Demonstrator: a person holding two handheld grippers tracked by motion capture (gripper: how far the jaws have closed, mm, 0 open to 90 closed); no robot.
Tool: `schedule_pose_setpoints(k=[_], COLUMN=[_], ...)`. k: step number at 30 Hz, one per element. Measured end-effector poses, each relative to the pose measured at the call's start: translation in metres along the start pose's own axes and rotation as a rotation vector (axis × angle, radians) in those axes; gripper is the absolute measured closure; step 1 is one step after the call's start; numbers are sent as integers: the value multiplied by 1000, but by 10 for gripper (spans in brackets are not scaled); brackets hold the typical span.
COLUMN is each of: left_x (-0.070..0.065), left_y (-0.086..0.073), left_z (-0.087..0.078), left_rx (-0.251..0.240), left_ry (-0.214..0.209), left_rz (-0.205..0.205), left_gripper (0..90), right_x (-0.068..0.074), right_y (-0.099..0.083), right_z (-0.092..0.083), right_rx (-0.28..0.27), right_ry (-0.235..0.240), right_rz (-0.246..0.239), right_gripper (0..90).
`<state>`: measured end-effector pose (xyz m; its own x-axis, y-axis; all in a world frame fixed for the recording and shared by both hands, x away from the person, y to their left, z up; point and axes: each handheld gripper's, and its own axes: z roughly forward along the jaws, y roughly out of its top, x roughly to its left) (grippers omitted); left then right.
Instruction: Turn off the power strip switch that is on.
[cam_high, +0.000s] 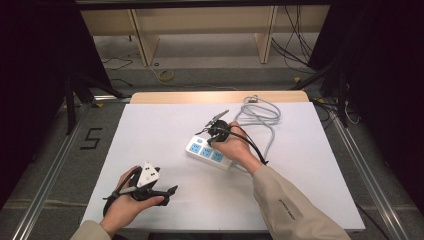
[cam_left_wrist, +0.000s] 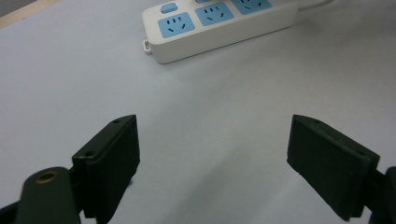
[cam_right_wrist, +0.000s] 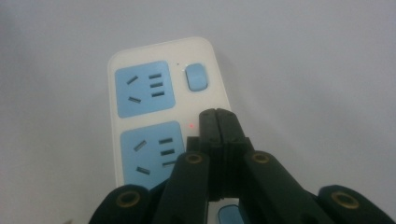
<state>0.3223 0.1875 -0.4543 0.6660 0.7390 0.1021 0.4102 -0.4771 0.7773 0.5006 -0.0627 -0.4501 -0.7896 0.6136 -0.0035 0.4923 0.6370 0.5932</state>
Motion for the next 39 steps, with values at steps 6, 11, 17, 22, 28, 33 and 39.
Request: schedule_pose_setpoints(k=[6, 11, 17, 22, 28, 33, 39], left_x=[0, 0, 0, 0, -1, -1, -1], left_y=[0, 0, 0, 0, 0, 0, 0], left_z=[0, 0, 0, 0, 0, 0, 1], left_rx=[0, 0, 2, 2, 2, 2, 2], left_ry=[-1, -1, -1, -1, -2, -3, -4], left_rz=[2, 1, 2, 3, 1, 1, 1], left_gripper=[166, 166, 167, 167, 167, 167, 167], right_x=[1, 2, 4, 3, 2, 0, 2], right_y=[3, 5, 8, 11, 15, 18, 20], right_z=[0, 1, 1, 2, 2, 3, 3], right_rx=[27, 32, 61, 77, 105, 129, 142], right_ry=[-2, 4, -10, 1, -1, 7, -4], right_rz=[1, 0, -9, 9, 8, 20, 15], right_gripper=[900, 900, 900, 900, 900, 900, 900])
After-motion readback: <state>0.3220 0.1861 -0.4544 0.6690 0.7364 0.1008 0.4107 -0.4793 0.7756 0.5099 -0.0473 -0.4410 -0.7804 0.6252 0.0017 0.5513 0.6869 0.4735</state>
